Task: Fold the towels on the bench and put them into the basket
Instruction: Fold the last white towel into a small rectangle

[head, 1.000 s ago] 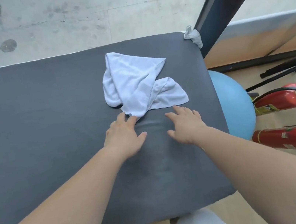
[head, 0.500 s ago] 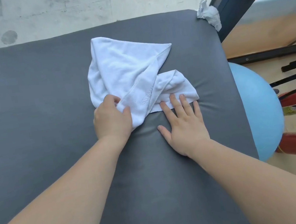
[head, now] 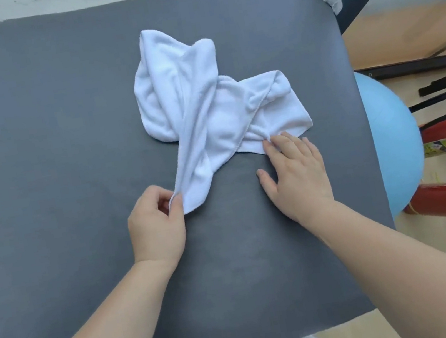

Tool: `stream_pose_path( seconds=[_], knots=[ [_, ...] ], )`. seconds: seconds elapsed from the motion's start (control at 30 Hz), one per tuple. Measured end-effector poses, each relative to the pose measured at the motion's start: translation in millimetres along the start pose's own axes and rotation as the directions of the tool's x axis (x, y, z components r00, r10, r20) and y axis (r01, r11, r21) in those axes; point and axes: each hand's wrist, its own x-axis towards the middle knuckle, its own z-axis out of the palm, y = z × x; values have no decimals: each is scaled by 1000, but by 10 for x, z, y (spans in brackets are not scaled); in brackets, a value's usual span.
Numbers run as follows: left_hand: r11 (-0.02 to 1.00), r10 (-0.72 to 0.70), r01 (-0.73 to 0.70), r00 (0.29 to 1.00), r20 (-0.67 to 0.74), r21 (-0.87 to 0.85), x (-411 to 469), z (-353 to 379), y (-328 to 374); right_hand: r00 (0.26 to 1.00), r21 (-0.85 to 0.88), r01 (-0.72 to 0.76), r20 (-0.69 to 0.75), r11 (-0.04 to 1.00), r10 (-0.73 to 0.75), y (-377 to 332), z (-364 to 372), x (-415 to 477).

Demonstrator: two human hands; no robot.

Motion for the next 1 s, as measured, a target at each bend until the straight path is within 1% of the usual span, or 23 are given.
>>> stream_pose_path(
  seconds=[0.1,0.2,0.27,0.37,0.43,0.5,0.53,0.6,0.67,0.73,0.77,0.8,0.9,0.97,1.0],
  knots=[
    [998,-56,56,998,16,-13,-165,-183,-236,998,-9,25,-54,1000,-25,-81,23,-416],
    [995,-87,88,996,24,-45,-317,-445,-350,1000,-26,12,-18,1000,-13,-225,-3,-889],
    [993,-110,110,994,6,-43,-405,-645,-434,999,-44,-30,24,999,31,-300,-29,-1187],
    [986,-163,161,985,-62,-31,-484,-955,-639,984,-100,-142,90,985,151,-339,-72,-1579],
    [973,-232,231,964,-133,-24,-491,-1177,-826,946,-127,-283,129,951,299,-343,-132,-1767],
    [947,-313,320,924,-221,-7,-501,-1387,-1045,851,-99,-483,181,870,493,-357,-204,-1852],
    [931,-352,366,903,-248,9,-521,-1478,-1149,805,-94,-556,187,826,563,-370,-227,-1867],
    [898,-402,430,890,-217,98,-607,-1616,-1346,763,-125,-607,185,785,620,-414,-239,-1874],
    [868,-424,448,893,-150,213,-723,-1696,-1526,752,-145,-618,178,772,635,-490,-227,-1849],
    [844,-449,468,884,-130,261,-816,-1736,-1643,792,-87,-597,97,798,603,-549,-189,-1797],
    [849,-437,457,890,-134,267,-851,-1739,-1680,827,-43,-559,40,828,560,-578,-164,-1766],
    [866,-389,413,911,-138,281,-871,-1732,-1688,857,8,-514,-20,857,515,-614,-149,-1734],
    [915,-163,194,980,-114,354,-881,-1610,-1572,922,150,-318,-181,936,342,-709,-121,-1647],
    [940,-7,23,999,-49,340,-831,-1466,-1361,932,196,-173,-283,965,225,-772,-164,-1588],
    [944,82,-78,997,1,320,-783,-1386,-1234,933,202,-113,-316,973,173,-809,-192,-1537]
  ],
)
